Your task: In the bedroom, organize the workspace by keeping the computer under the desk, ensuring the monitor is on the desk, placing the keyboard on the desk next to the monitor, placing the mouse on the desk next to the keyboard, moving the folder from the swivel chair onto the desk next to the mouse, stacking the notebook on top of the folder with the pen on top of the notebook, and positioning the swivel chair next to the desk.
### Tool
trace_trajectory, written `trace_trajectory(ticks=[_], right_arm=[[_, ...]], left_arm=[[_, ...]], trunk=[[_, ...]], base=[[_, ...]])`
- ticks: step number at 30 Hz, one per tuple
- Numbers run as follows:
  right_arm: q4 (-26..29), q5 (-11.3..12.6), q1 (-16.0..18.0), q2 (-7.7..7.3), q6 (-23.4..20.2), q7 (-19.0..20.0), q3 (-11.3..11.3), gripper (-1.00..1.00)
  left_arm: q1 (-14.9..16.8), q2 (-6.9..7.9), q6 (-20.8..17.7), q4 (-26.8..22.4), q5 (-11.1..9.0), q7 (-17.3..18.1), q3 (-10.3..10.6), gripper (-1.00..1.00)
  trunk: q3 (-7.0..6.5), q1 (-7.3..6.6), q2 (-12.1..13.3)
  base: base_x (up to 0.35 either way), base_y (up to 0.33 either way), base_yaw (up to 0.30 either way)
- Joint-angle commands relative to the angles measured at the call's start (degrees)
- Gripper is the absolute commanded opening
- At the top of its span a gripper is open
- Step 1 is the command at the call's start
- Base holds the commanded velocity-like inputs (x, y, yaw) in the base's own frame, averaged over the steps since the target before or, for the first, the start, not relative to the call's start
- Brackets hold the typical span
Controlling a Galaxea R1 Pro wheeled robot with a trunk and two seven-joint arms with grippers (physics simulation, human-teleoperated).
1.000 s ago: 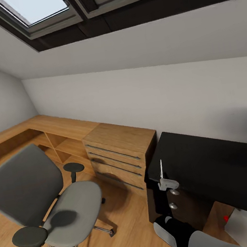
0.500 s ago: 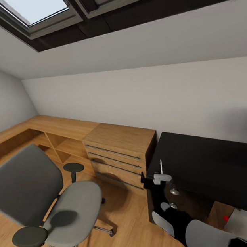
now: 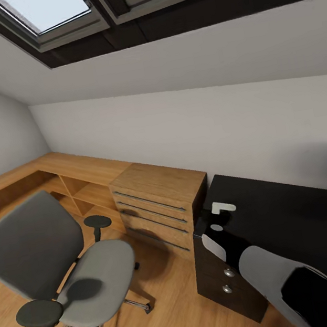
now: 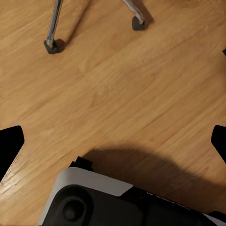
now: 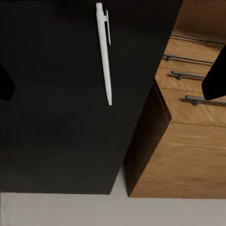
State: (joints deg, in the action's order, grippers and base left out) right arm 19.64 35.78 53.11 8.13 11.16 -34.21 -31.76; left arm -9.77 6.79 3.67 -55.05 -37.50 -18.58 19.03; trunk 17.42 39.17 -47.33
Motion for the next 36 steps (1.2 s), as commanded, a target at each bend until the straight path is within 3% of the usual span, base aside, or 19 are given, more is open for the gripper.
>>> trace_trajectory(ticks=[1, 5, 6, 9, 10, 14, 15, 25, 33, 34, 36], right_arm=[[-0.23, 0.61, 0.11, 0.11, 0.65, -0.56, -0.45, 1.0], [-1.61, 0.7, 0.14, 0.52, 2.56, -1.2, -0.43, 1.0], [-2.1, 1.26, 0.15, 0.12, 4.93, 0.44, -0.05, 1.0], [-2.73, 3.05, 0.15, -0.01, 6.44, 1.16, 0.14, 1.0], [-4.09, 5.11, 0.15, -0.13, 7.03, 1.54, 0.2, 1.0], [-4.81, 6.1, 0.15, -0.78, 6.76, 1.82, 0.26, 1.0], [-5.07, 6.39, 0.15, -1.83, 4.59, 2.51, 0.23, 1.0], [-5.07, 6.4, 0.15, -5.32, -3.88, 8.8, 0.21, 1.0], [-4.98, 5.3, 0.16, -5.9, -11.61, 10.58, 0.02, 1.0], [-4.72, 2.74, 0.18, -5.9, -16.39, 11.14, -0.04, 1.0], [-4.58, 2.04, 0.17, -5.92, -17.98, 11.25, -0.05, 1.0]], left_arm=[[0.02, 0.06, 0.43, -0.04, -0.53, -0.4, 0.31, 1.0], [0.02, 0.05, 0.84, 0.08, -0.22, -0.41, 0.31, 1.0], [0.02, 0.06, 1.1, 0.05, -0.09, -0.41, 0.31, 1.0], [0.02, 0.06, 1.88, 0.04, -0.07, -0.41, 0.31, 1.0], [0.02, 0.06, 3.73, 0.0, -0.07, -0.39, 0.31, 1.0], [0.02, 0.12, 6.44, -0.19, -0.04, -0.27, 0.36, 1.0], [0.02, 0.14, 7.97, -0.41, -0.04, -0.19, 0.43, 1.0], [0.02, 0.15, 8.69, -0.58, 0.05, -0.14, 0.48, 1.0], [0.02, 0.15, 8.72, -0.59, 0.06, -0.14, 0.48, 1.0], [0.02, 0.15, 8.72, -0.57, 0.06, -0.14, 0.48, 1.0], [0.02, 0.15, 8.72, -0.54, 0.06, -0.14, 0.48, 1.0]], trunk=[[0.06, 0.01, -0.06], [0.06, 0.01, -0.06], [0.06, 0.01, -0.06], [0.06, 0.01, -0.06], [0.06, 0.01, -0.06], [0.06, 0.01, -0.06], [0.06, 0.01, -0.06], [0.06, 0.01, -0.06], [0.06, 0.01, -0.06], [0.06, 0.01, -0.06], [0.06, 0.01, -0.06]], base=[[0.0, 0.0, 0.0], [0.0, 0.0, 0.0], [0.0, 0.0, 0.0], [0.0, 0.0, 0.0], [0.0, 0.0, 0.0], [0.0, 0.0, 0.0], [0.0, 0.0, 0.0], [0.0, 0.0, 0.0], [0.0, 0.0, 0.0], [0.0, 0.0, 0.0], [0.0, 0.0, 0.0]])
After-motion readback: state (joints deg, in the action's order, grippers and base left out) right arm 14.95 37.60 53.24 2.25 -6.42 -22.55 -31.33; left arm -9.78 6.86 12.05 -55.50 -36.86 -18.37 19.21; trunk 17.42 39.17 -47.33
